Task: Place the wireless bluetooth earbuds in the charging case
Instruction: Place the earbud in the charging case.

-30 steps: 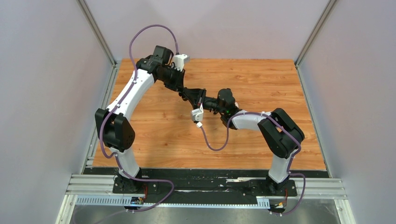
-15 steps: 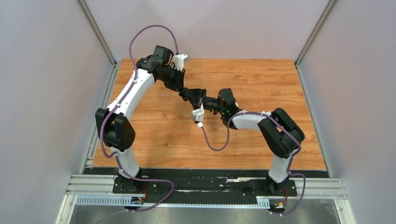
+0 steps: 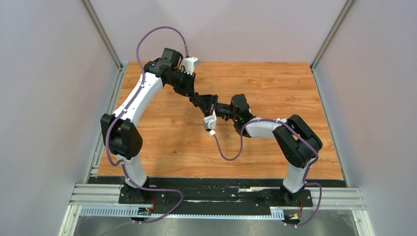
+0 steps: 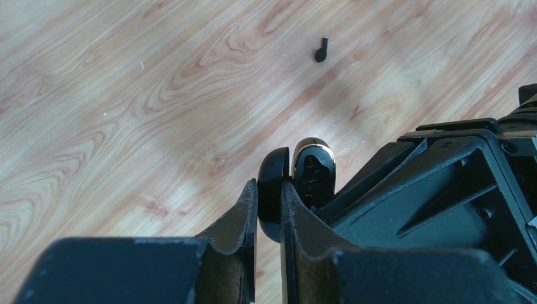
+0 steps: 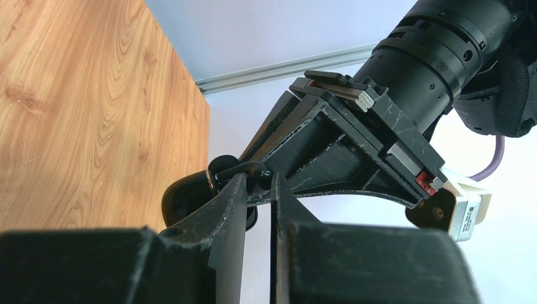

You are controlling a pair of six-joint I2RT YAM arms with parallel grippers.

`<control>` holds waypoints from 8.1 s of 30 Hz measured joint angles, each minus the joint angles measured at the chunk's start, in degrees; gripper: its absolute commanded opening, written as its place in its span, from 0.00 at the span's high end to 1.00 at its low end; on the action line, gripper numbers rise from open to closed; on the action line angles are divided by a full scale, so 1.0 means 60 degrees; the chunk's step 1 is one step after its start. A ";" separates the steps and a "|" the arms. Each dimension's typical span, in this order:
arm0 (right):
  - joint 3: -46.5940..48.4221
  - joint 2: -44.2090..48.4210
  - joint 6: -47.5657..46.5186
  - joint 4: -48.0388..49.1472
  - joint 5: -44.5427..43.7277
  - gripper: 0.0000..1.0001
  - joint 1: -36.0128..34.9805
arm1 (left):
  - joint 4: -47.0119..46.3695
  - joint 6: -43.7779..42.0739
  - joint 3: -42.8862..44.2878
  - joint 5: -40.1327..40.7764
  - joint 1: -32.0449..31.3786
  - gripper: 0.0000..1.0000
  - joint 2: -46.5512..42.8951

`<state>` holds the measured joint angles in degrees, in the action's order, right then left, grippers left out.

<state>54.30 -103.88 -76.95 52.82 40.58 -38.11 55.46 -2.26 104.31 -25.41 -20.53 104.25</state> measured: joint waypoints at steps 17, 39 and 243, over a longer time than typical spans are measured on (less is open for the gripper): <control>0.0018 0.0466 -0.0896 -0.1504 0.0000 1.00 0.0007 | 0.0018 -0.0084 0.0000 0.0004 0.0000 1.00 0.0004; 0.1202 0.0834 -0.1534 -0.4863 -0.0178 0.70 0.0007 | 0.0015 -0.0189 0.0000 0.0106 0.0007 1.00 0.0004; 0.6073 0.0018 -0.0732 -1.3766 -0.4717 1.00 -0.1453 | -0.0135 0.0503 -0.0379 0.2320 -0.0816 1.00 0.0153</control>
<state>90.74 -103.77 -81.34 -29.78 12.27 -46.83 54.65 0.75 102.04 -11.49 -25.43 105.16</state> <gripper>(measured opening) 0.145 0.195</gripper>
